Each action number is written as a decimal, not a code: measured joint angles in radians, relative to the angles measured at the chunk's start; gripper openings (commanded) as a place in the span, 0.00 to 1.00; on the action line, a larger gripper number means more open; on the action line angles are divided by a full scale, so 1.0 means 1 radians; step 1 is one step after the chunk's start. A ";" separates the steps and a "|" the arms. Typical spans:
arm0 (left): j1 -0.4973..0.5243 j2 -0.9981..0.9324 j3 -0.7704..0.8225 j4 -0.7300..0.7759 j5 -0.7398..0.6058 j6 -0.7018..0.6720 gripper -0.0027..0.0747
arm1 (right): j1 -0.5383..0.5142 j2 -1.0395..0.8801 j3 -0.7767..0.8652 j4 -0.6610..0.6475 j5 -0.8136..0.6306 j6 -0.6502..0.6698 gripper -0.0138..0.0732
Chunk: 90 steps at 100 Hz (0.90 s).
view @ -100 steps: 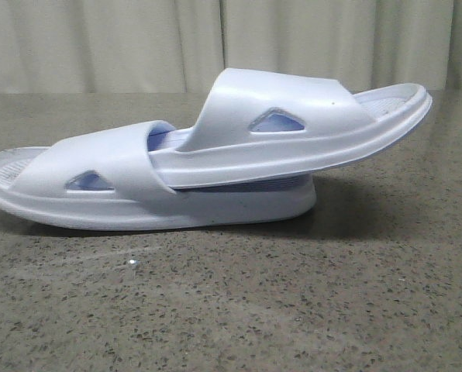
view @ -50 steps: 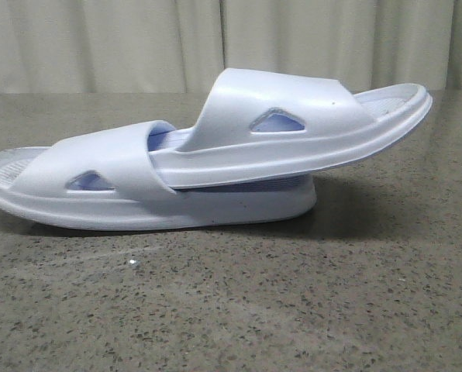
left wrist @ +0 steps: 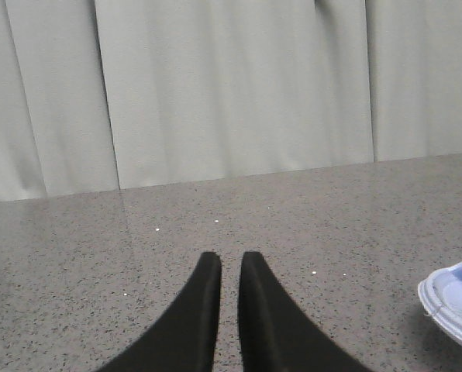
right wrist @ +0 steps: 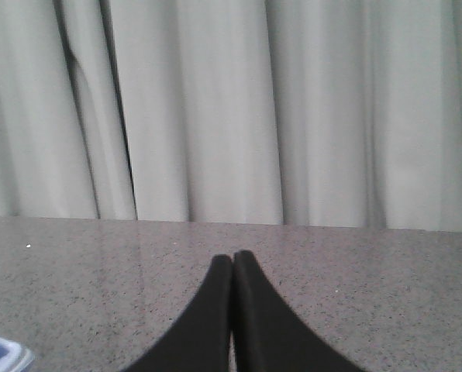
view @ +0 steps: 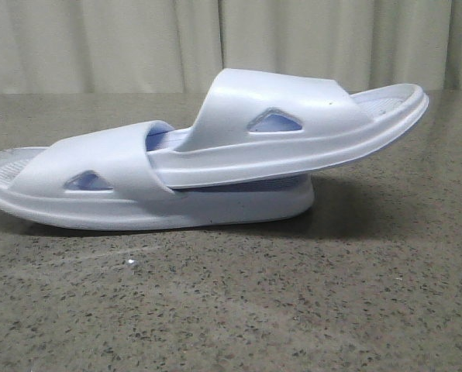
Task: Insert blue slippers together front up
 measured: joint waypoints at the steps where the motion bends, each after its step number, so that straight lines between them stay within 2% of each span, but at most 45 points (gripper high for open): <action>1: 0.000 0.000 0.000 0.000 0.000 0.000 0.06 | 0.000 0.000 0.000 -0.020 0.004 0.036 0.04; 18: 0.000 0.000 0.000 0.000 0.000 0.000 0.06 | 0.000 0.000 0.027 -0.465 0.032 0.440 0.04; 22: 0.000 0.000 0.000 0.000 0.000 0.000 0.06 | -0.002 0.000 0.042 -0.532 0.038 0.543 0.04; 27: 0.000 0.000 0.000 0.000 0.000 0.000 0.06 | -0.012 -0.002 0.062 -0.601 0.045 0.609 0.04; 43: 0.000 0.000 0.000 0.000 0.000 0.000 0.06 | -0.058 -0.072 0.131 -0.659 0.076 0.716 0.04; 64: 0.000 0.000 0.000 0.000 0.000 0.000 0.06 | -0.067 -0.224 0.222 -0.664 0.085 0.732 0.04; 90: 0.000 0.000 0.000 0.000 0.000 0.000 0.06 | -0.079 -0.234 0.233 -0.664 0.107 0.762 0.04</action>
